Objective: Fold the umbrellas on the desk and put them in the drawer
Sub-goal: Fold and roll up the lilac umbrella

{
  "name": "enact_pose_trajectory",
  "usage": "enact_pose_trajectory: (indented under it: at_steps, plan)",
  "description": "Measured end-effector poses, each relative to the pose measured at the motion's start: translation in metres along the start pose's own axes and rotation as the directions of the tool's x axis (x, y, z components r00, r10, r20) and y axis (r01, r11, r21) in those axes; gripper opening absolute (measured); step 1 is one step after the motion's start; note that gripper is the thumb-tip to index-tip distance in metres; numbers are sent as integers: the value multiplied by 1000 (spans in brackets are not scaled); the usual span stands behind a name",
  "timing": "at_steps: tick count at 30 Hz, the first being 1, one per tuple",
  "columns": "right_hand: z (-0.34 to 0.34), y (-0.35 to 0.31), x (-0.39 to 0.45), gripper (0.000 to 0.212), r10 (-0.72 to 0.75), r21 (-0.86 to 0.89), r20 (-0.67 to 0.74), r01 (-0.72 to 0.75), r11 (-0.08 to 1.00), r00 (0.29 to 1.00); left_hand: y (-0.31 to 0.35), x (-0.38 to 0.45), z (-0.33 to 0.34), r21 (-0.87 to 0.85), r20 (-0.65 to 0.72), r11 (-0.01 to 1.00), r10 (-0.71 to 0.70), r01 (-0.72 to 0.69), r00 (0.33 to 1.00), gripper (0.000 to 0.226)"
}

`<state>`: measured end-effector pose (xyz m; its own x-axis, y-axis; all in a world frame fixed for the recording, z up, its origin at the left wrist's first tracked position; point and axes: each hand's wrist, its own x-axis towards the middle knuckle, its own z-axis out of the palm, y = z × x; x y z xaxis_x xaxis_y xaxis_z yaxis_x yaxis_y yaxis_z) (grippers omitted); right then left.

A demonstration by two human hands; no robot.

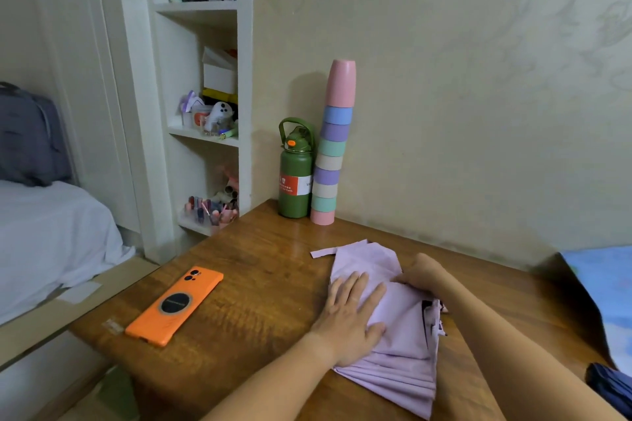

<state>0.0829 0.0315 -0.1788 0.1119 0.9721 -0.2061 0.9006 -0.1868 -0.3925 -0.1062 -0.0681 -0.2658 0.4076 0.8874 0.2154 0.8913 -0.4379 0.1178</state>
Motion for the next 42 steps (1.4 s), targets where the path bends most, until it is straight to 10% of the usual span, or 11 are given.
enact_pose_trajectory:
  at_steps: [5,9,19,25,30,32,37,42]
  plan:
    - [4,-18,18,81,-29,156,96,14,988,995,-1,1,-2,-26,29,1000,-5,6,1000,71]
    - [12,-33,19,20,-212,515,-57,211,831,976,-1,0,-5,-48,36,999,-5,6,999,68]
    - [-14,-18,-39,29,-483,566,-202,505,652,852,1,-1,-6,-45,57,998,-30,33,998,68]
    - [-24,34,-84,15,-594,606,40,453,654,803,7,-5,-14,-58,84,989,-128,133,988,74]
    - [-4,61,-100,22,-579,466,-12,517,719,816,5,-16,-11,-147,-345,982,-163,119,924,44]
    - [7,67,-103,20,-598,329,-41,576,748,801,4,-19,-17,-438,-288,887,-294,148,911,45]
    - [28,68,-116,21,-587,190,-46,584,789,808,10,-16,-57,-881,222,212,-607,424,764,64]
    - [38,73,-124,29,-563,220,-21,553,804,826,-3,-10,-66,-759,283,323,-619,566,733,23]
